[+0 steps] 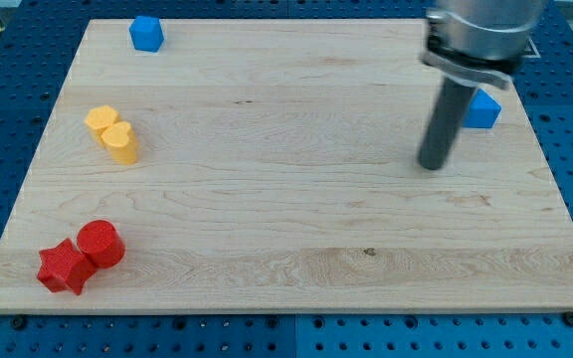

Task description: Move your arm to the right of the triangle

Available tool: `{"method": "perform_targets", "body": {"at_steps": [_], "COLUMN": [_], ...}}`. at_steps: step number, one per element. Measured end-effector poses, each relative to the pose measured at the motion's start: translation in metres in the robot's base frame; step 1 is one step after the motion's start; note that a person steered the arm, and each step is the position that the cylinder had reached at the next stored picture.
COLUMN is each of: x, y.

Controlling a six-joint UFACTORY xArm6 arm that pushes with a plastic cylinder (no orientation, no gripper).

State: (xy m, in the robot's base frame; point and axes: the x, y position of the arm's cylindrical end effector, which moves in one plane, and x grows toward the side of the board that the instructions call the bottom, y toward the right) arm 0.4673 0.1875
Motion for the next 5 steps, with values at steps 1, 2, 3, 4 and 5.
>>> {"method": "perform_targets", "body": {"at_steps": [1, 2, 3, 4, 5], "x": [0.006, 0.016, 0.038, 0.040, 0.038], "y": [0.049, 0.087, 0.137, 0.158, 0.158]}}
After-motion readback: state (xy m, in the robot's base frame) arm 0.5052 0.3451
